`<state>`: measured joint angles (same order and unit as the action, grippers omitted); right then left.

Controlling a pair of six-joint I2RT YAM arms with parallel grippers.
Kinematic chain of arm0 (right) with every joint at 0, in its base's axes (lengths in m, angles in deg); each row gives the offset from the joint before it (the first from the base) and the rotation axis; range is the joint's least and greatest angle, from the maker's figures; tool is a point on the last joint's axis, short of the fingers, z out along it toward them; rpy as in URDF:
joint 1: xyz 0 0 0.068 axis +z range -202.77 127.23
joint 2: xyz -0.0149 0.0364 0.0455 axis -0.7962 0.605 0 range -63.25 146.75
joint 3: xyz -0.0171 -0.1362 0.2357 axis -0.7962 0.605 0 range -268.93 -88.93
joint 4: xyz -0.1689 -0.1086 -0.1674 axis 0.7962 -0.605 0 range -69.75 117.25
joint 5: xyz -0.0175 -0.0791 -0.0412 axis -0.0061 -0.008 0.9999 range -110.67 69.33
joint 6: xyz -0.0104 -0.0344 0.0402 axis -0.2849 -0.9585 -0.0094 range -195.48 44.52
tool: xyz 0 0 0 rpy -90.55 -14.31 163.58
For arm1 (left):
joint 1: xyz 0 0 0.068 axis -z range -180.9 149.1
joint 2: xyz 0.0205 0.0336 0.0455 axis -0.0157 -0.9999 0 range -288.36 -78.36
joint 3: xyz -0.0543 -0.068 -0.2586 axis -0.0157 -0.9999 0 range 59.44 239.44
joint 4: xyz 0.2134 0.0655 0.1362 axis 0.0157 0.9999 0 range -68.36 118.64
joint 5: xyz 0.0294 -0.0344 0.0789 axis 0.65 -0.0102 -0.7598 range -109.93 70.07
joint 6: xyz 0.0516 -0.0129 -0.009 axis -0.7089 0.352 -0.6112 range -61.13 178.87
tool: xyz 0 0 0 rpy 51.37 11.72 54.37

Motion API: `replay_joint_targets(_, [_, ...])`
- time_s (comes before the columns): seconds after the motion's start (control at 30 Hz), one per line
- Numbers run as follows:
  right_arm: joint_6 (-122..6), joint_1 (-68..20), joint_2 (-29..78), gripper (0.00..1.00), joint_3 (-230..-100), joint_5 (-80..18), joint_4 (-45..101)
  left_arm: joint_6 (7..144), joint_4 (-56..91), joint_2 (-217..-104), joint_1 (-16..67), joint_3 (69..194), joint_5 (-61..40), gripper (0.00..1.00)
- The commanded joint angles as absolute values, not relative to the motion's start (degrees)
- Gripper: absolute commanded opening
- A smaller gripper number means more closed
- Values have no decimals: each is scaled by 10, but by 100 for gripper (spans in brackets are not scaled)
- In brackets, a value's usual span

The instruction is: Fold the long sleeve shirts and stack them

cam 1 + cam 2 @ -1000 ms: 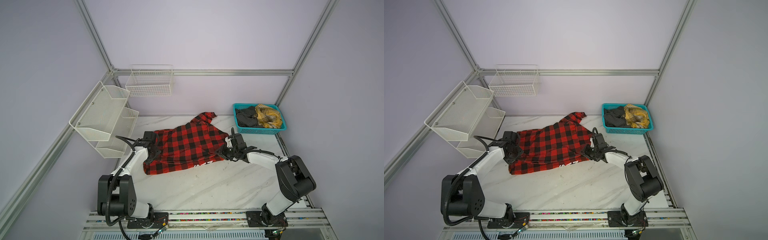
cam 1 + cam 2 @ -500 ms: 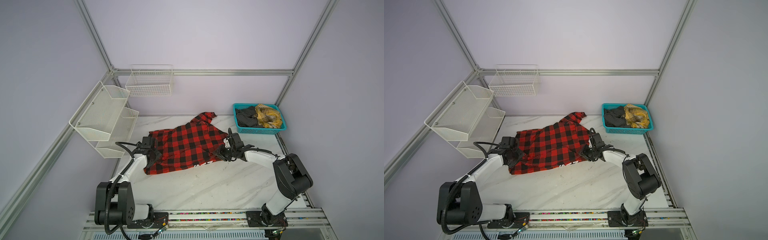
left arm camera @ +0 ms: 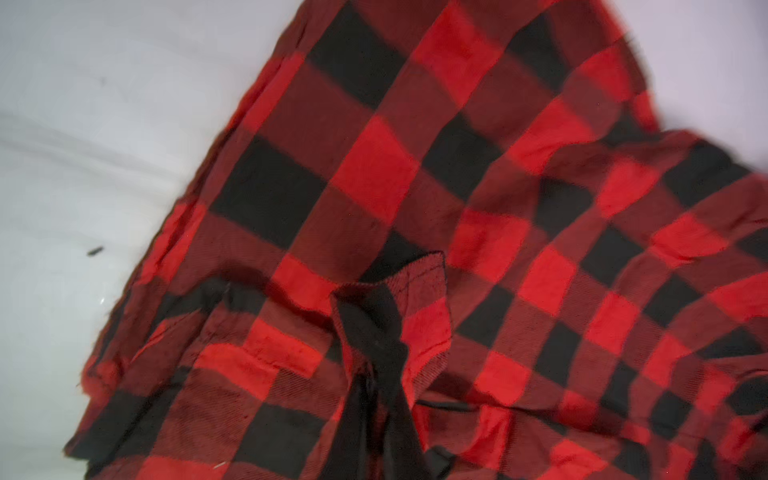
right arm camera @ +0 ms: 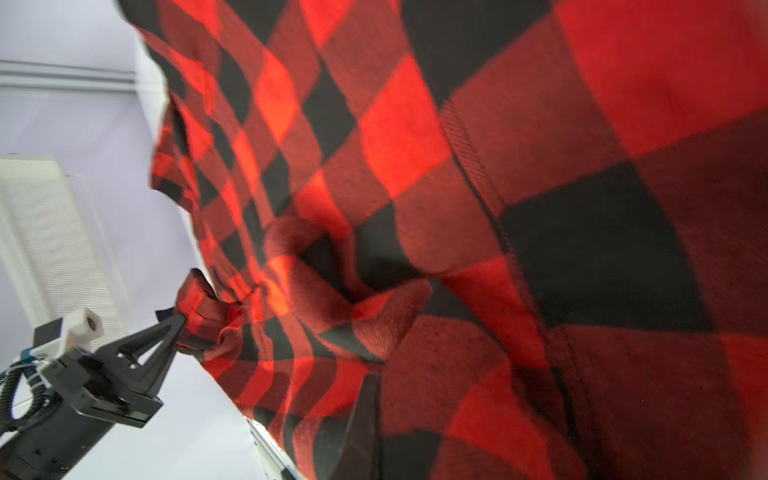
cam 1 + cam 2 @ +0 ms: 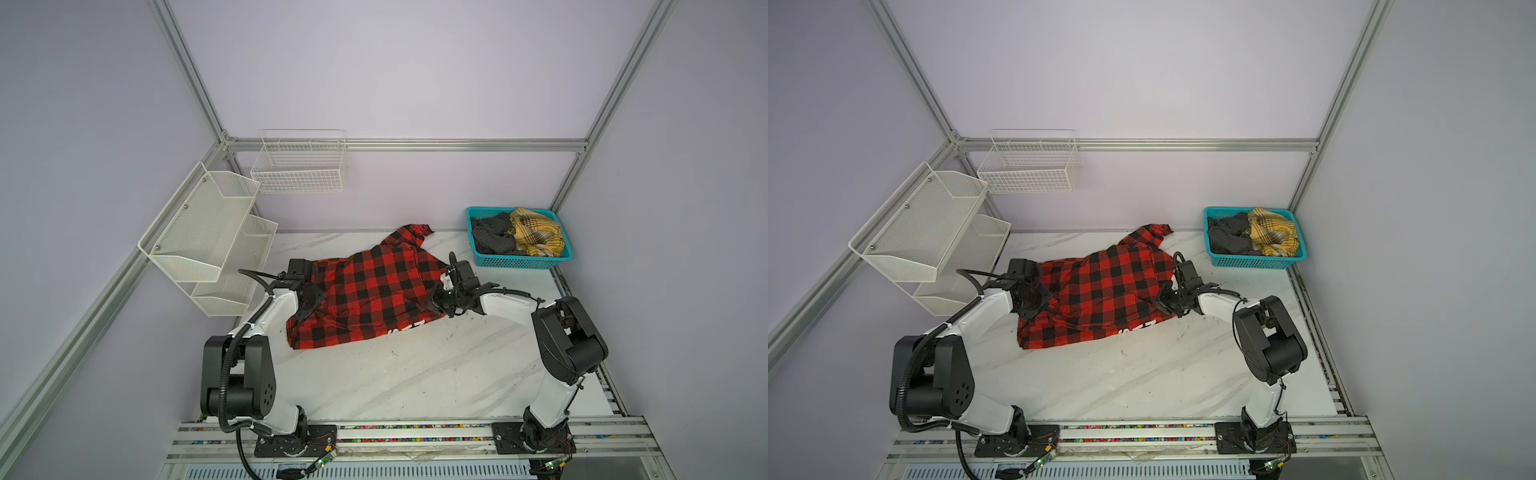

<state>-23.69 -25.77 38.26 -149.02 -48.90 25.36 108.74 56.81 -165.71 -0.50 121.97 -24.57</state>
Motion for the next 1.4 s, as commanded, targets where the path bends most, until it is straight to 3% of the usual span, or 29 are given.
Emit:
replay_joint_targets(0.0, [-212,-256,344,0,-1454,-481,337,1072,550,-1633,-14,1307,-265,0])
replay_joint_targets(0.33, [-201,-225,392,0,-1380,-475,438,1102,565,-1627,-41,1106,-291,0])
replay_joint_targets(0.43, [-212,-226,380,23,-1386,-473,418,1103,555,-1620,-43,1074,-292,0])
replay_joint_targets(0.57, [-239,-225,351,41,-1402,-461,363,1112,570,-1607,-43,1055,-285,0])
replay_joint_targets(0.67, [-260,-225,326,65,-1409,-454,315,1114,569,-1599,-43,1046,-288,0])
replay_joint_targets(0.73, [-280,-225,308,71,-1410,-452,272,1111,578,-1599,-43,1057,-295,0])
replay_joint_targets(0.97, [-311,-225,213,71,-1368,-447,179,1118,651,-1602,-44,1151,-265,0])
replay_joint_targets(1.07, [-316,-225,179,65,-1364,-435,157,1123,699,-1598,-43,1185,-265,0])
replay_joint_targets(1.13, [-322,-224,168,58,-1376,-430,143,1123,714,-1572,-43,1186,-261,0])
replay_joint_targets(1.37, [-362,-204,230,18,-1477,-399,100,1147,686,-1562,-43,1092,-244,2])
